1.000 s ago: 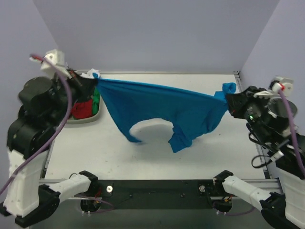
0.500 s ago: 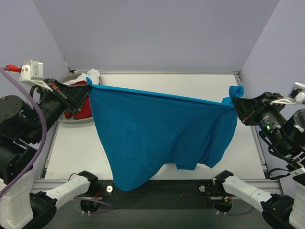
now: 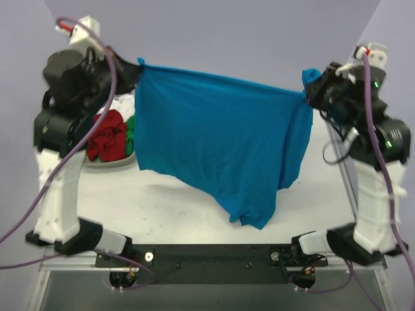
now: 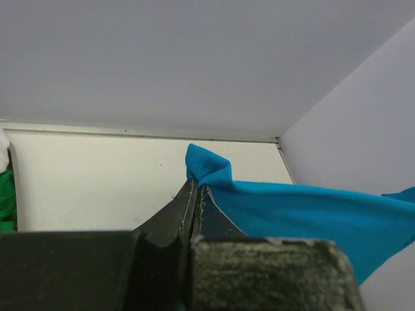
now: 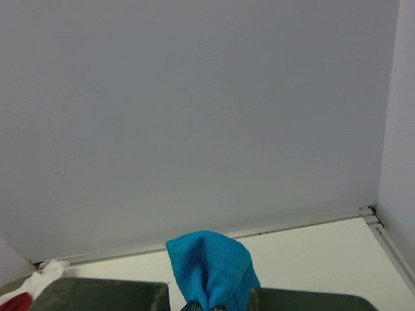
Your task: Fold and stack the t-shirts
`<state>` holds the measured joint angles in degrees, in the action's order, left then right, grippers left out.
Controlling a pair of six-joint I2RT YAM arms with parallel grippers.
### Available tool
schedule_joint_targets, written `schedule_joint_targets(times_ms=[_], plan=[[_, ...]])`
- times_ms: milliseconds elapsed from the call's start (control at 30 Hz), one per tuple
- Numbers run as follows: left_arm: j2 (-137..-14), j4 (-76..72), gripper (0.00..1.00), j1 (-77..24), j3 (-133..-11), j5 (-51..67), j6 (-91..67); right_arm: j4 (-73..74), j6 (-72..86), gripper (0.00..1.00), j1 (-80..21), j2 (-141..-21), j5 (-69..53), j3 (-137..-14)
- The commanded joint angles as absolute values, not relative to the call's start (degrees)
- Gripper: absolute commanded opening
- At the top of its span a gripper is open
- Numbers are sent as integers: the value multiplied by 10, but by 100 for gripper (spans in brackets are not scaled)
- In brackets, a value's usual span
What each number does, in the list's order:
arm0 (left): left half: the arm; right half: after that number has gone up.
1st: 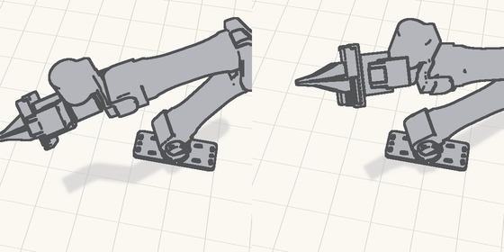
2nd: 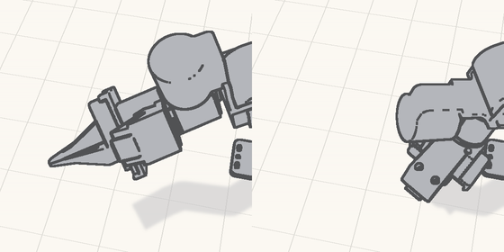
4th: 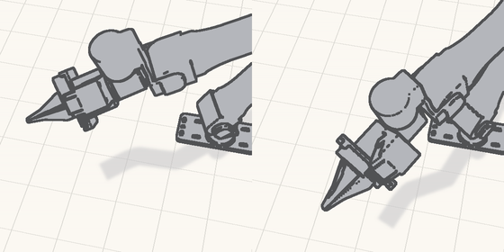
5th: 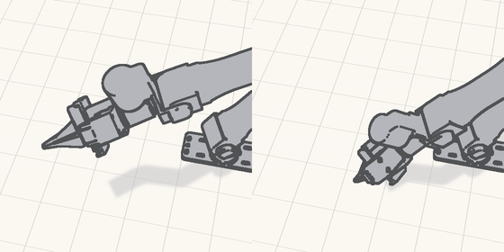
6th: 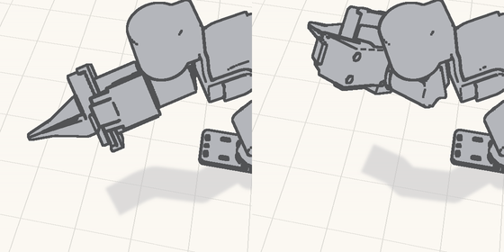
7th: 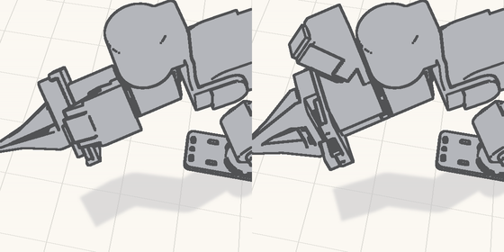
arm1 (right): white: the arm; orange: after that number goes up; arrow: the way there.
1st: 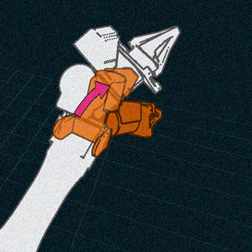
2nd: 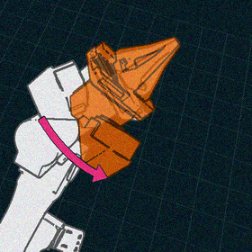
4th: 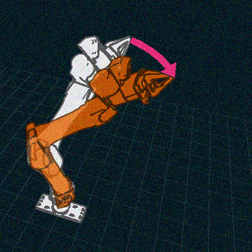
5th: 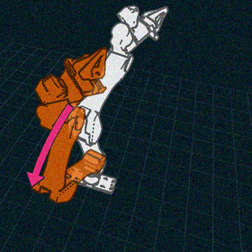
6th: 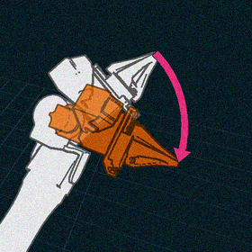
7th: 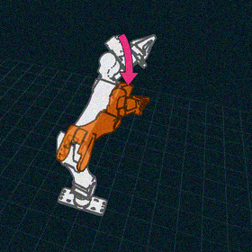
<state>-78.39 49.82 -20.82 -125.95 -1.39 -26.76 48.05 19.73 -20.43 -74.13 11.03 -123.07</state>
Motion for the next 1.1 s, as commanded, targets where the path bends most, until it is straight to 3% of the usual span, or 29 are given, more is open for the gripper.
schedule_joint_targets(times_ms=[0,67,133,300,533,600,633,700,733,767,800,833,867,900,1000,1067], plan=[[-956,484,0,-138,-1405,54,-292,452,234,0,-102,-887,36,-1345],[-1034,465,0,-101,-1500,78,-302,451,250,0,-77,-960,10,-1440],[-1030,400,0,-67,-1426,137,-355,434,265,0,-50,-986,-35,-1478],[-1049,310,0,-11,-1485,199,-379,194,254,0,-47,-860,-118,-1286],[-1013,143,0,75,-1466,270,-487,172,254,0,-55,-889,-236,-1421],[-1000,94,0,78,-1421,326,-508,145,254,0,-58,-862,-272,-1380],[-988,86,0,67,-1389,349,-511,130,251,0,-65,-804,-282,-1266],[-899,76,0,32,-1198,352,-462,76,228,0,-111,-721,-248,-1103],[-802,72,0,10,-1120,320,-424,58,222,0,-131,-635,-222,-943],[-754,74,0,-46,-952,277,-385,45,221,0,-166,-593,-162,-853],[-708,70,0,-61,-882,199,-343,20,240,0,-175,-554,-141,-777],[-636,63,0,-69,-804,183,-340,8,256,0,-179,-485,-122,-706],[-608,58,0,-69,-742,184,-358,5,274,0,-185,-457,-114,-560],[-580,55,0,-72,-615,192,-371,-16,296,0,-187,-432,-115,-502],[-492,36,0,-102,-400,204,-417,35,350,0,-229,-320,-95,-312],[-435,87,0,-123,-342,163,-416,68,373,0,-259,-256,-63,-253]])
